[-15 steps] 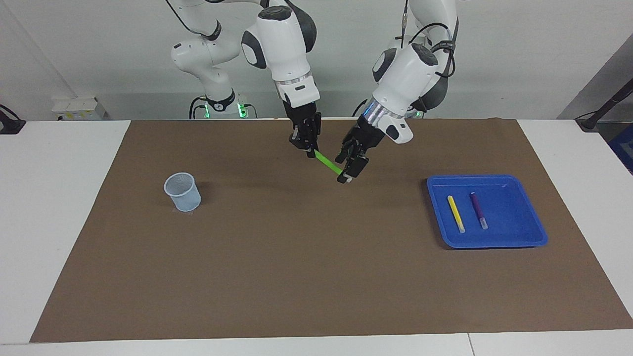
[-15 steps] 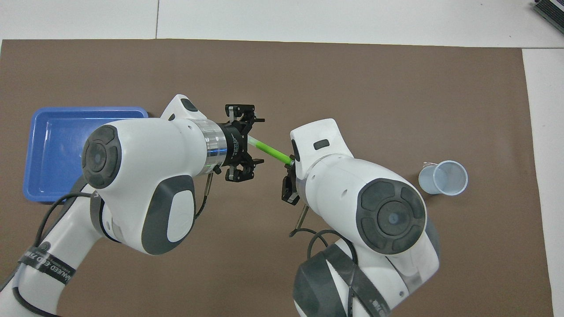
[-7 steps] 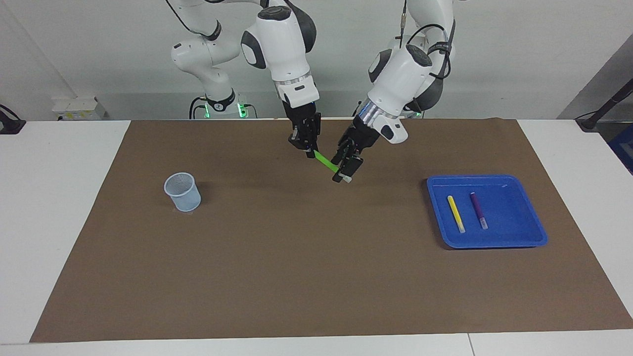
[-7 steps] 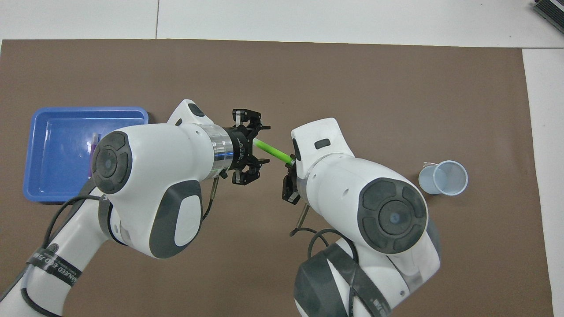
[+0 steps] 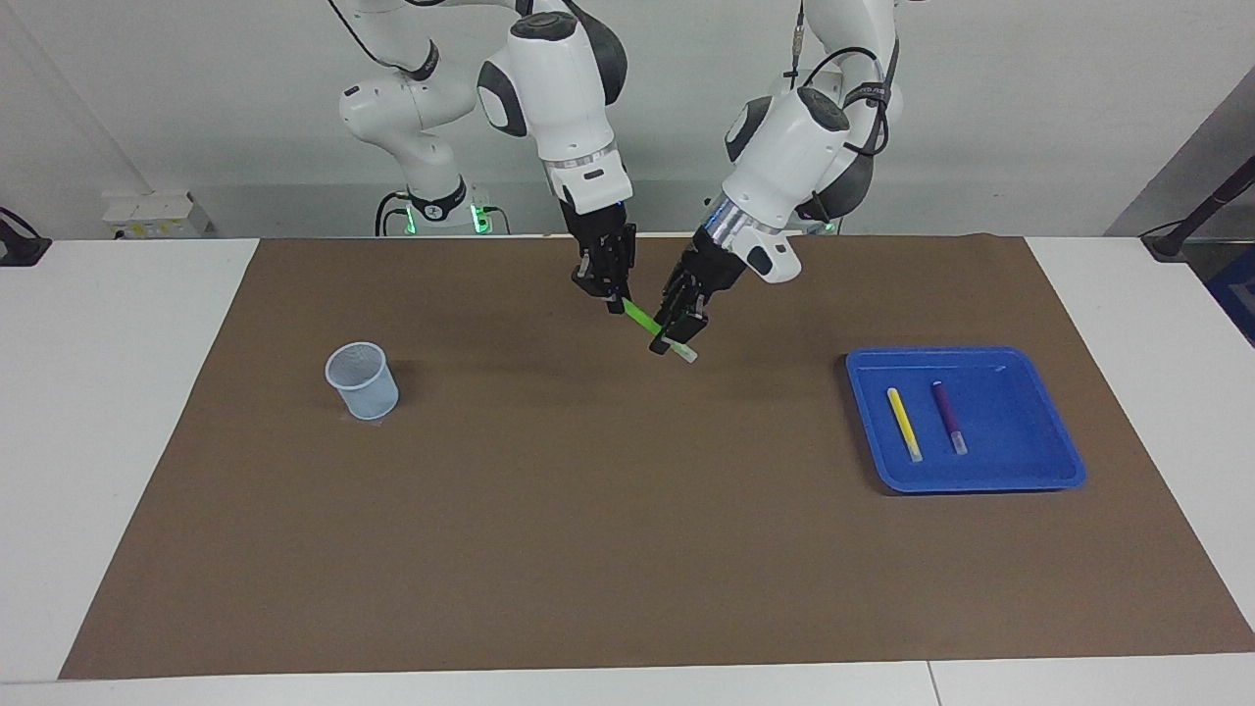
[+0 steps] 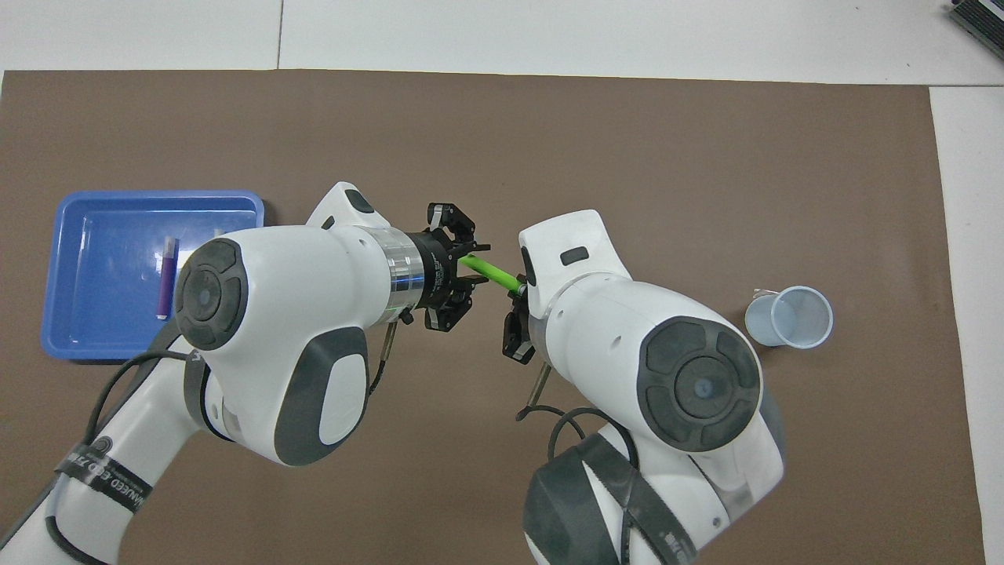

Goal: Right arm passes pens to left for tray arrangement
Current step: 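Close the left gripper on the green pen held by the right gripper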

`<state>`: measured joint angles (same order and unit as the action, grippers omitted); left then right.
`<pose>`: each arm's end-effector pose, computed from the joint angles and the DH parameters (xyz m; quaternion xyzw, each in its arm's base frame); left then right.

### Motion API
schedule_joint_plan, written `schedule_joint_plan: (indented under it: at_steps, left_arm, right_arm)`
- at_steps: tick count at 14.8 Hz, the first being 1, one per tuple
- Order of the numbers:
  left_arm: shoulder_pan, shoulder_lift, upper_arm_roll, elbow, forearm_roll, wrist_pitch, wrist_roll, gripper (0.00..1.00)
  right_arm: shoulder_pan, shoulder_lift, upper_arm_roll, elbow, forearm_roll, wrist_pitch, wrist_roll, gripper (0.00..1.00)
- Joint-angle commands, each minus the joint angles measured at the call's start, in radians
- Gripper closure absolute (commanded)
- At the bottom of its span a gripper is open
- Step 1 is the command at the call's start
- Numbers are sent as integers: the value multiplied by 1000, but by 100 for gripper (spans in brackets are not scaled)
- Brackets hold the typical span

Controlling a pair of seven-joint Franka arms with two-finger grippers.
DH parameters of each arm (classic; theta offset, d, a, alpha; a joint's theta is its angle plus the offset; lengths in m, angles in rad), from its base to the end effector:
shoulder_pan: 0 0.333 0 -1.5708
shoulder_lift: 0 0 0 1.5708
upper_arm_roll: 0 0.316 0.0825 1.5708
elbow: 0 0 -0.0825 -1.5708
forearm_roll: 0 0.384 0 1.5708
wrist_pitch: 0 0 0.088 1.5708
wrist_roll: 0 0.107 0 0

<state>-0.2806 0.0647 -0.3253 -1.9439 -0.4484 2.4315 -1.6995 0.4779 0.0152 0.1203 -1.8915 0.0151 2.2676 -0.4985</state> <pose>0.5022 -0.3450 0.4958 0.7413 0.6111 -0.0878 0.2632 0.4934 0.3363 0.5301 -0.8415 -0.5095 -0.1789 0.0164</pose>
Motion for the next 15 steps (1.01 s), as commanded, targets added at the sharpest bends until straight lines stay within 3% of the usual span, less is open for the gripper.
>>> schedule_joint_plan:
  at_steps: [1,8,9,10,11,15]
  left_arm:
    - [-17,-11,11,-4,17,-51,-2,100]
    - [-6,-16,9,16,17,-132,14,100]
    - [-3,-16,11,22,19,-149,18,100]
    - [-2,-14,12,28,19,-158,27,100]
    - [0,-16,15,28,19,-166,56,100]
    - [69,-26,19,29,22,-311,388,100]
  right_arm:
    - [-7,11,1,11,-1,15,-14,100]
    - [-5,11,1,12,-1,15,6,100]
    - [-5,11,1,11,0,15,44,90]
    - [-5,11,1,11,0,15,85,15]
    - [-5,11,1,11,0,15,107,0]
    - [-31,11,-1,11,2,15,110,0]
